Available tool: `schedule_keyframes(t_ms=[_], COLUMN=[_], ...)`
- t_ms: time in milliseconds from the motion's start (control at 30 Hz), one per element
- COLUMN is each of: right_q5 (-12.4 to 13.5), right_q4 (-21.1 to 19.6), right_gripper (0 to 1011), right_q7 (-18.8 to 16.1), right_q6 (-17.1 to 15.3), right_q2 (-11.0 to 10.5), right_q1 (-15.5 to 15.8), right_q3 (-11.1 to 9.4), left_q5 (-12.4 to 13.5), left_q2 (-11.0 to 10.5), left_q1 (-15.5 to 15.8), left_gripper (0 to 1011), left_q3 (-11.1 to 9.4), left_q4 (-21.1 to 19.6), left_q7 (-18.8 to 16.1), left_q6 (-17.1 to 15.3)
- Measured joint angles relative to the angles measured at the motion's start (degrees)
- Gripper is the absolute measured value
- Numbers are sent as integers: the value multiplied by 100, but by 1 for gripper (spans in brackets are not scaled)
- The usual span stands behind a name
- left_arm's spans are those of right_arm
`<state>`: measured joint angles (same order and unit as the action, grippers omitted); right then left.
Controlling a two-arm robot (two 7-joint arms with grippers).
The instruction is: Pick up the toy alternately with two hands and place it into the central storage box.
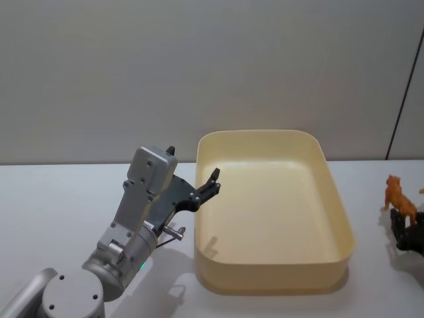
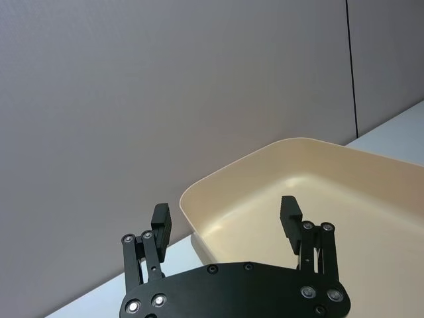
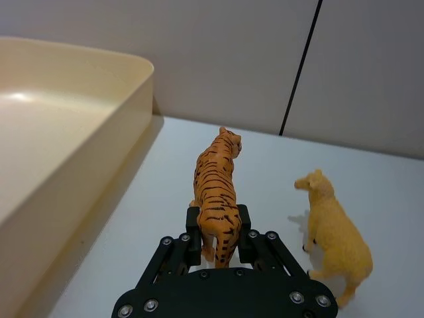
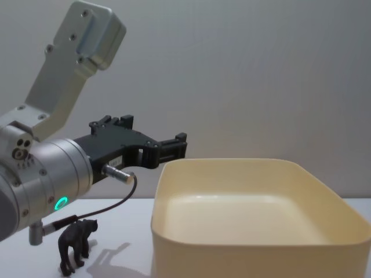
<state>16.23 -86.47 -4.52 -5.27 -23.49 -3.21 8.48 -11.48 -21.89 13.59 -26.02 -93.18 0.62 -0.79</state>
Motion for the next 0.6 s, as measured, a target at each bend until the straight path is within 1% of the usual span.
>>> schedule_keyframes(t_ms=[200,333,500,600], right_q5=[32,89,195,251], right_q4=[-202,-334,-487,-536], right_gripper=[276,276,278,276], right_q7=[-23,-103,-317,-476], right_q6=[214,239,131,-11], right_q2=[32,59,130,191], right_q1=[-43,-110,-276,-403], right_q3=[-9,-10,14,47], left_q5=[0,0,0,0], left_q2=[0,0,0,0], left_q1=[0,0,0,0], left_gripper=[1001,1002,1002,1002], left_q3=[0,0,0,0], left_q4=[0,0,0,0], left_q7=[0,0,0,0], left_q6=[0,0,0,0])
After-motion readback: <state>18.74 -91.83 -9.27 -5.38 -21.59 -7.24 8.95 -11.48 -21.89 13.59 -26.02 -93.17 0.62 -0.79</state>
